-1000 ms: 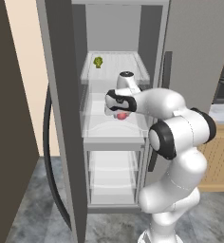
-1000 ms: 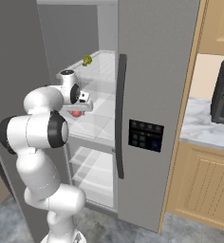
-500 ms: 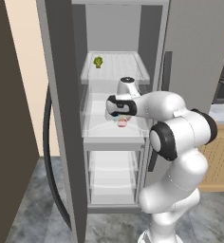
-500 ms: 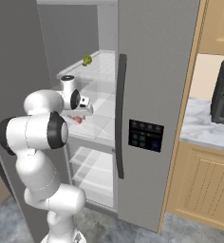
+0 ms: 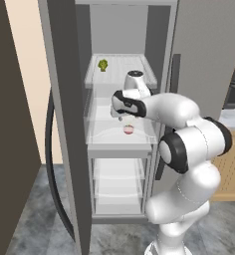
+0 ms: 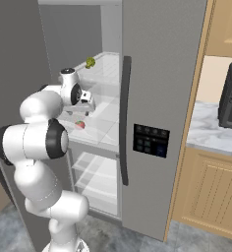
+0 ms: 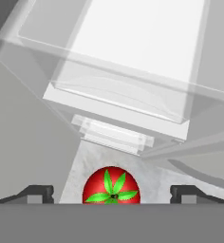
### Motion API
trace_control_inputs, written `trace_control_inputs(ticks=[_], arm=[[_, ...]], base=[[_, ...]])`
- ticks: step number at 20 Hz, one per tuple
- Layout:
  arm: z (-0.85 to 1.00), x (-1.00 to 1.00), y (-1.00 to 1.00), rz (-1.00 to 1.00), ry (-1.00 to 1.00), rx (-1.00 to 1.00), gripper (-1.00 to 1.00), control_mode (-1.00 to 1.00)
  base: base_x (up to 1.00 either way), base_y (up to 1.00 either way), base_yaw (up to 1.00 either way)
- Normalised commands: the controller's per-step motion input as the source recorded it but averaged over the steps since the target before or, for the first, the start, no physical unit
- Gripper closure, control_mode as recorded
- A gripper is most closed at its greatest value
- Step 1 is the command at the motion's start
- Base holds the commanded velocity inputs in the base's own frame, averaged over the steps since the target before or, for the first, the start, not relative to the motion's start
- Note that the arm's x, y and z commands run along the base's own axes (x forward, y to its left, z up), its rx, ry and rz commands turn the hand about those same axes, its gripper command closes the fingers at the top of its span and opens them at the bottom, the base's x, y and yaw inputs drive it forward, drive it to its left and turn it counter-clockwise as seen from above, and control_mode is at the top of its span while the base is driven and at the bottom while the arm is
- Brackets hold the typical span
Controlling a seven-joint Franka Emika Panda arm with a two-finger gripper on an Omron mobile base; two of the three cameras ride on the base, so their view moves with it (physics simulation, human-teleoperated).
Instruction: Place the avocado and tomato inside the fridge drawer. Close the drawer after placing the vegetables.
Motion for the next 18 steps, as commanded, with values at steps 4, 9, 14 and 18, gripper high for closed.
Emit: trace_control_inputs(ticks=[4,9,14,18], arm=[[1.0,0.22,0.0,0.0,-0.01,0.0,-1.0,-1.0],[0.75,-0.49,0.0,0.0,-0.12,0.0,-1.0,-1.0],[0.47,-1.0,0.0,-0.01,-0.25,0.0,-1.0,-1.0],[0.19,-1.0,-0.19,-0.01,-0.2,0.01,-1.0,-1.0]], base=[[0.0,0.0,0.0],[0.0,0.0,0.0],[0.0,0.0,0.0],[0.0,0.0,0.0]])
